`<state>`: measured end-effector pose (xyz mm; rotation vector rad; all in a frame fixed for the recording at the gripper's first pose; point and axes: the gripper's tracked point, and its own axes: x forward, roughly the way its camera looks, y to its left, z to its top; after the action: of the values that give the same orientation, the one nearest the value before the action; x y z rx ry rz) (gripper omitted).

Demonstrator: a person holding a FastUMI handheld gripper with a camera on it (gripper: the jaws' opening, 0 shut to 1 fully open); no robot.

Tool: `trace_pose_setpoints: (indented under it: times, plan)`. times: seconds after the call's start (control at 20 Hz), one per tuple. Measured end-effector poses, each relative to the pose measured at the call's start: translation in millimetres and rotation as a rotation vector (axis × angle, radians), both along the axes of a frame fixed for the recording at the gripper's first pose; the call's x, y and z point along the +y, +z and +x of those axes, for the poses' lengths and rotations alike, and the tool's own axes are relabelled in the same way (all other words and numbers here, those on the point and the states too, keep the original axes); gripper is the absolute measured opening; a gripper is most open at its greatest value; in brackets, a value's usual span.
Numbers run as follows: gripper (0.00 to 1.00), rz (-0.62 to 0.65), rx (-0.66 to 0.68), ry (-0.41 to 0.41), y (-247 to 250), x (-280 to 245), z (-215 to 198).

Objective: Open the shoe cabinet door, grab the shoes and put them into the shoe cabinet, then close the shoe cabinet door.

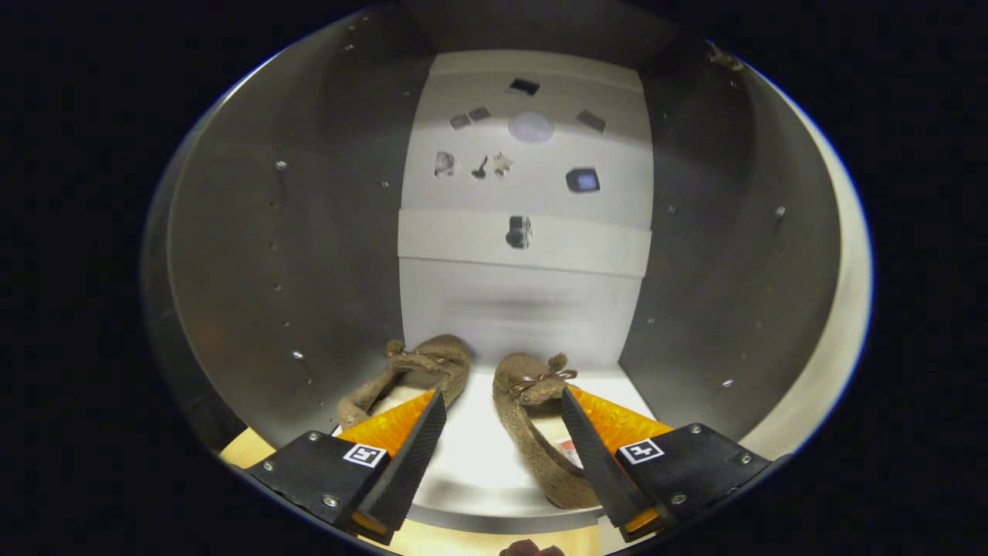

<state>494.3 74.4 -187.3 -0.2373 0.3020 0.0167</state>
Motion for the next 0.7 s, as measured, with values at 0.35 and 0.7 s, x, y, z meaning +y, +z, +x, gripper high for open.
trace_pose_setpoints:
  times: [0.35, 0.7]
  plan:
    - [0.94, 0.030, -0.059, -0.035, 29, 21, -99]
    - [0.95, -0.025, -0.087, -0.055, 54, 29, -205]
